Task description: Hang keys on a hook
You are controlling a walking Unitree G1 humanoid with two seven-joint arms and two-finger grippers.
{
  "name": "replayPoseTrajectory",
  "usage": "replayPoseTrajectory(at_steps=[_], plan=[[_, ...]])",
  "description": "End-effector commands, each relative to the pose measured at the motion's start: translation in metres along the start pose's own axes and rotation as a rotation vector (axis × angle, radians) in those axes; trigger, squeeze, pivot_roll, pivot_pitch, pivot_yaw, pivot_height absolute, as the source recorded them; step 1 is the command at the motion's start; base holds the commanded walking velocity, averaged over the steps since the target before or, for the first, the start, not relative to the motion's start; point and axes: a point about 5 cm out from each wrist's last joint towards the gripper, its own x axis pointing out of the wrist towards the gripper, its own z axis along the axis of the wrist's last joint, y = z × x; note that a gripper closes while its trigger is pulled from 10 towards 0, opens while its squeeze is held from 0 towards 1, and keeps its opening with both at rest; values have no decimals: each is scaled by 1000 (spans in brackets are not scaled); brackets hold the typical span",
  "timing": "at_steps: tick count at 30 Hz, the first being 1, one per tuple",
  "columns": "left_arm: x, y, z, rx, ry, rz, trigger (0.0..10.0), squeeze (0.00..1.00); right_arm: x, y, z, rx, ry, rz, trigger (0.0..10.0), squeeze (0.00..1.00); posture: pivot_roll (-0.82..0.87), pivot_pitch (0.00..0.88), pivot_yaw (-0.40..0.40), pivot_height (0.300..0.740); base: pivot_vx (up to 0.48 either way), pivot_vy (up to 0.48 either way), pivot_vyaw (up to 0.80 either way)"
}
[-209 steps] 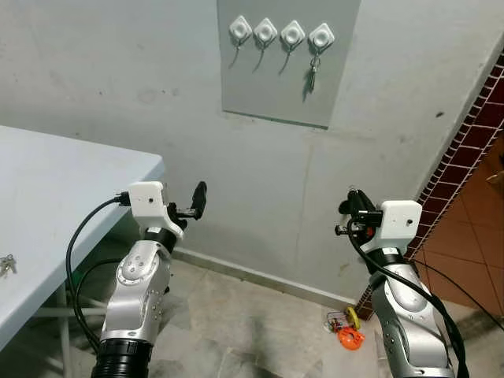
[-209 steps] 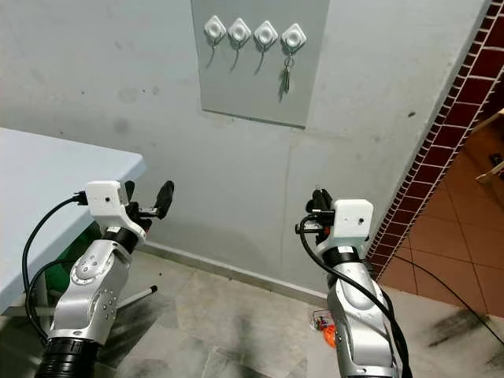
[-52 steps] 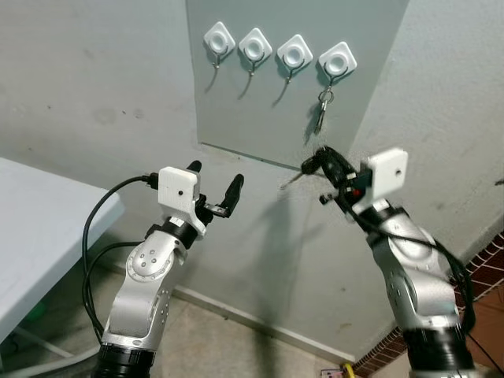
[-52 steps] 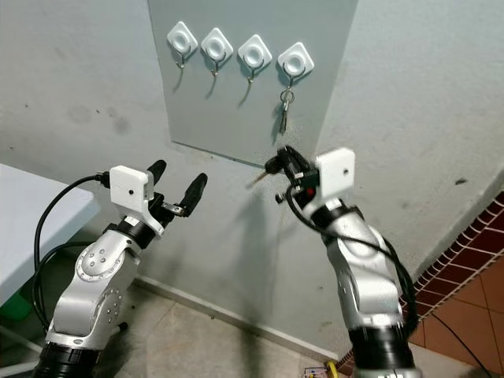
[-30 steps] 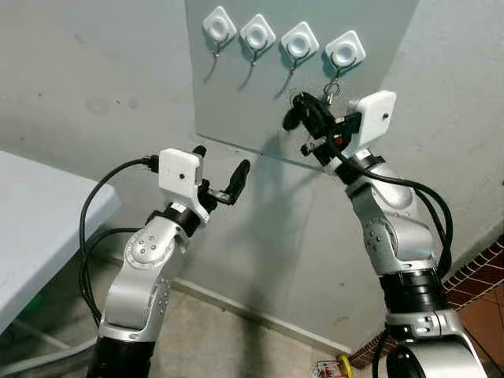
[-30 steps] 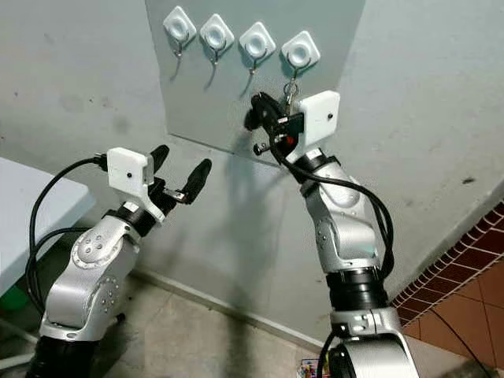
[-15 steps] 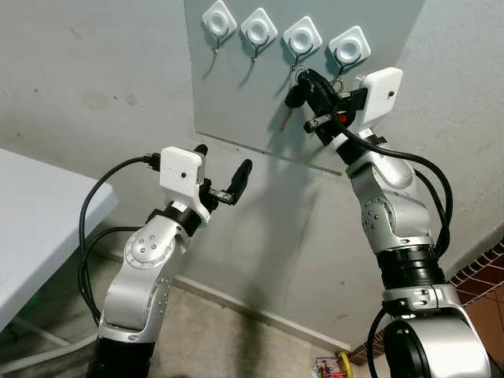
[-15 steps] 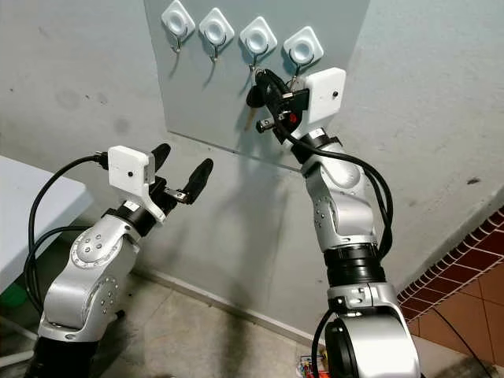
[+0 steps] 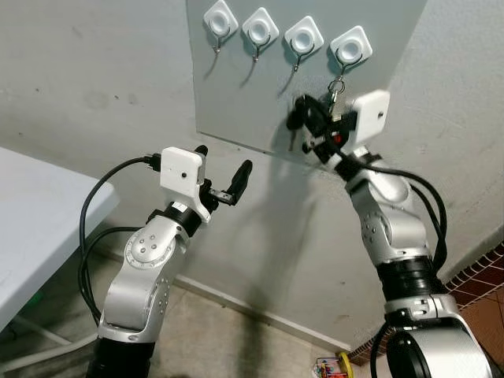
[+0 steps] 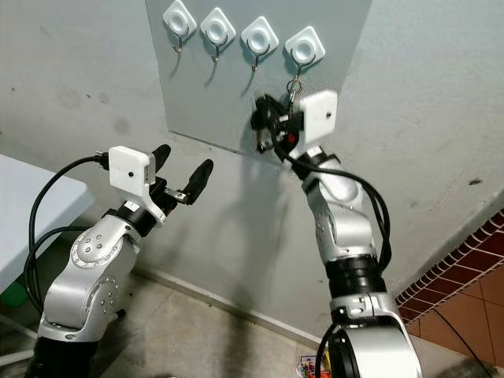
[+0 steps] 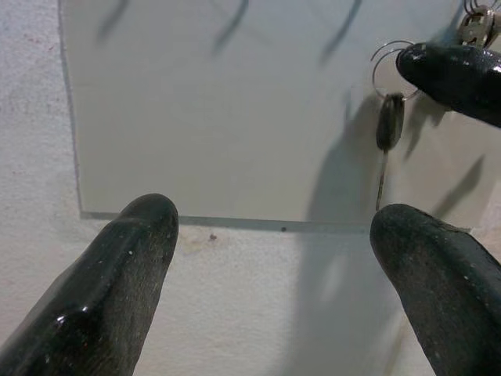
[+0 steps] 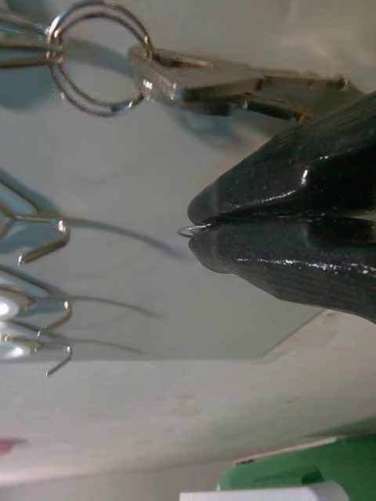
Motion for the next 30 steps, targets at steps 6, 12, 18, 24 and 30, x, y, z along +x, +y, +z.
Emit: replayPoseTrajectory(at_steps=[6, 12, 18, 24, 30], plan=[[10, -1, 8, 18, -38, -12, 10000, 0, 4, 3, 13, 21, -77, 38, 10000, 0, 28, 0, -24, 732, 0, 0, 0], [15, -1, 9, 20, -47, -20, 10000, 0, 7, 6, 21, 30, -118, 40, 10000, 0, 25, 0, -16, 732, 0, 0, 0], [19, -1, 10, 24, -53, -31, 10000, 0, 10, 5, 27, 51, -156, 30, 10000, 0, 22, 0, -3, 732, 0, 0, 0], [22, 0, 10, 29, -53, -42, 10000, 0, 13, 6, 32, 69, -187, 23, 10000, 0, 19, 0, 11, 732, 0, 0, 0], [22, -1, 10, 30, -52, -48, 10000, 0, 15, 9, 37, 93, -212, 39, 10000, 0, 22, 0, 15, 732, 0, 0, 0]])
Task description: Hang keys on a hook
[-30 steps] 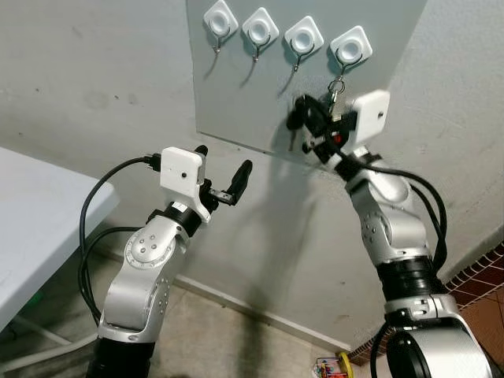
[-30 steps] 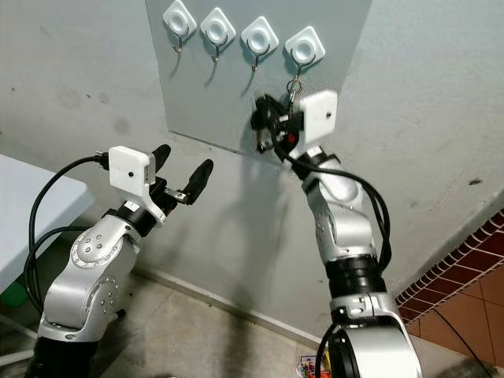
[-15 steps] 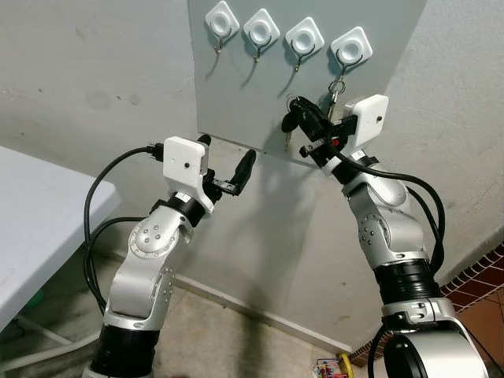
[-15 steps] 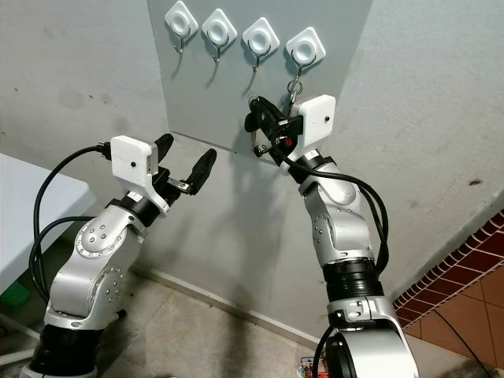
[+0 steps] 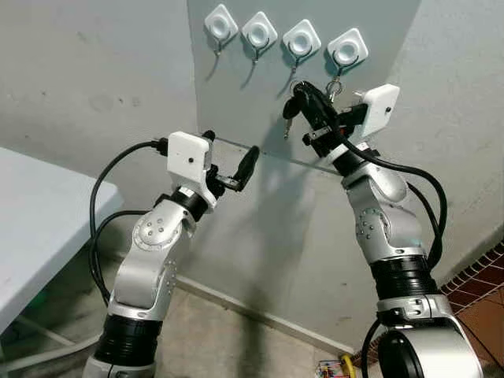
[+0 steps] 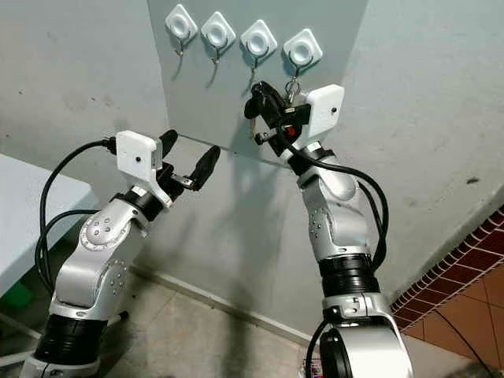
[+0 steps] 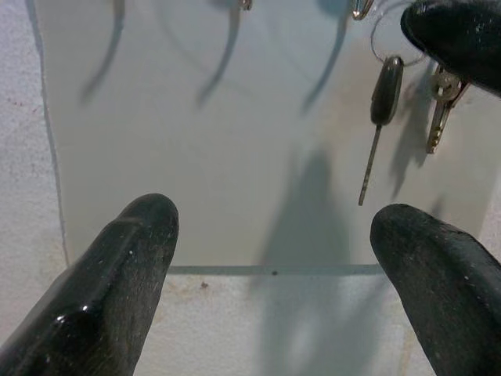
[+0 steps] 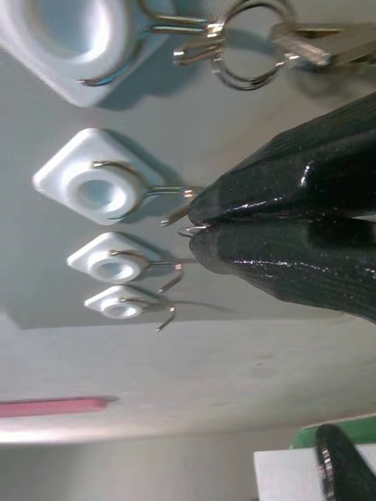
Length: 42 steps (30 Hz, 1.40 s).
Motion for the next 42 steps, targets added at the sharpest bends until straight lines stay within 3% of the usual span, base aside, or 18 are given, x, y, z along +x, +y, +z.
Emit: replayPoseTrajectory(at_steps=[1, 11, 21, 42], plan=[[2, -2, 2, 12, -3, -11, 10000, 0, 8, 3, 16, -3, -64, 28, 10000, 0, 22, 0, 15, 732, 0, 0, 0], [2, -3, 1, 5, -4, -7, 10000, 0, 16, 3, 21, 17, -71, 42, 10000, 0, 29, 0, 6, 732, 0, 0, 0], [0, -3, 1, -1, -4, 3, 10000, 0, 22, -5, 19, 89, -46, -35, 10000, 0, 35, 0, -4, 732, 0, 0, 0], [1, -5, 0, -13, 2, -3, 10000, 0, 7, -13, 10, 203, -43, -85, 10000, 0, 23, 0, 6, 732, 0, 0, 0]])
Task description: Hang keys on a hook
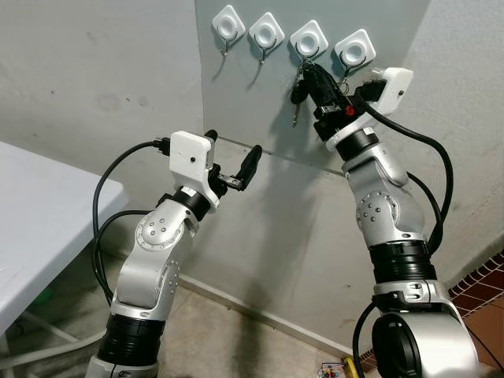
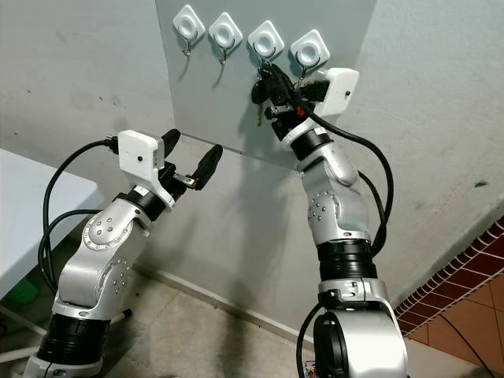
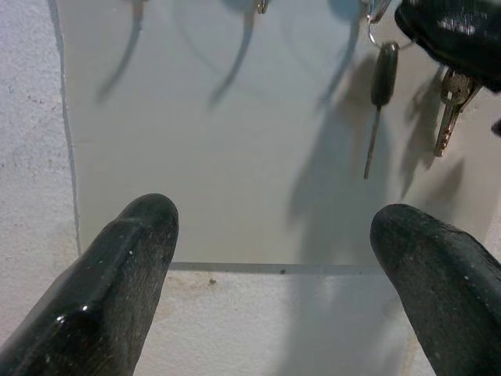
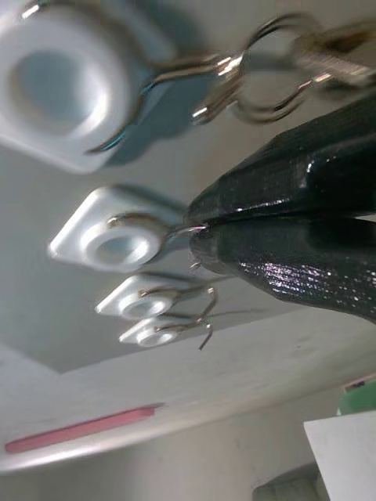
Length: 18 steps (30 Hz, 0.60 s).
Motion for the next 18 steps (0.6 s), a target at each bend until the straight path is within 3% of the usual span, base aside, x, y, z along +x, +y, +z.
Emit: replayPoseTrajectory(at_steps=[1, 5, 6, 7, 8, 18], plan=[[0, -2, 1, 2, 4, -3, 10000, 0, 0, 1, 6, 12, -25, 12, 10000, 0, 23, 0, 6, 732, 0, 0, 0], [0, -2, 1, 1, 4, -1, 10000, 0, -2, 1, 4, 28, -21, 9, 10000, 0, 23, 0, 6, 732, 0, 0, 0], [0, -2, 1, 0, 5, -1, 10000, 0, -2, 0, 4, 34, -22, 9, 10000, 157, 23, 0, 6, 732, 0, 0, 0], [0, -2, 1, -1, 5, -1, 10000, 0, -3, 0, 3, 42, -24, 8, 10000, 843, 25, 0, 6, 732, 0, 0, 0], [0, -2, 1, -1, 5, -1, 10000, 0, -4, 0, 3, 56, -25, 6, 10000, 1000, 27, 0, 5, 732, 0, 0, 0], [-2, -2, -1, -1, 11, 8, 10000, 0, -16, 2, -6, 58, -36, 17, 10000, 1000, 29, 0, 4, 732, 0, 0, 0]])
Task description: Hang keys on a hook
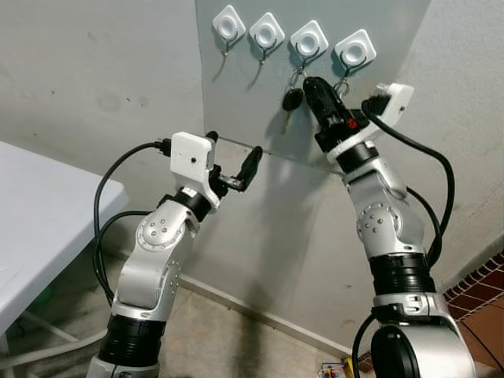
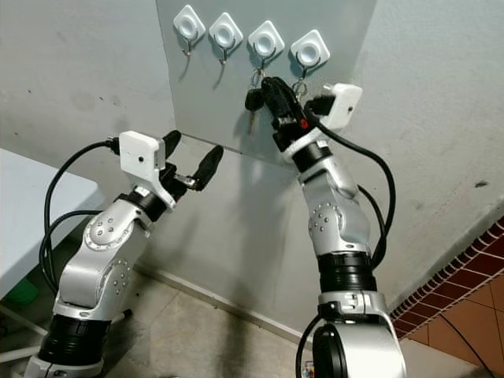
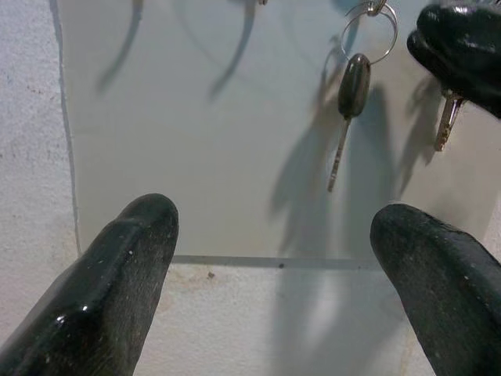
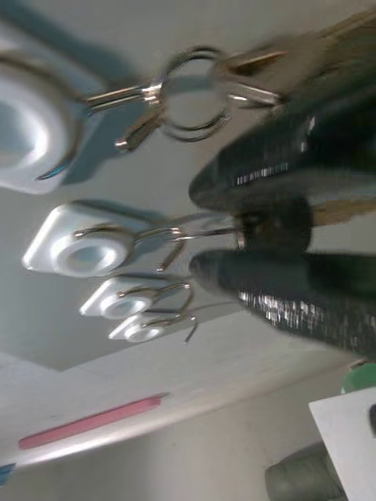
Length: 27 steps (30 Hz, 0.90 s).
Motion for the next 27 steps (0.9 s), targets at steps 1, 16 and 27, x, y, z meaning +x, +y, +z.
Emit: replayPoseTrajectory(at_steps=[1, 16, 27], plan=[[-1, -1, 0, 8, 3, 7, 10000, 0, -3, 4, 3, 2, -29, 19, 10000, 1000, 29, 0, 4, 732, 0, 0, 0], [-7, 11, -33, -5, 96, 84, 10000, 0, -40, -5, -29, -61, 44, -71, 10000, 0, 5, 0, 20, 732, 0, 0, 0], [-46, 33, -138, -33, 396, 257, 10000, 0, -132, -43, -108, -99, 384, -336, 10000, 0, -16, 0, 50, 732, 0, 0, 0]])
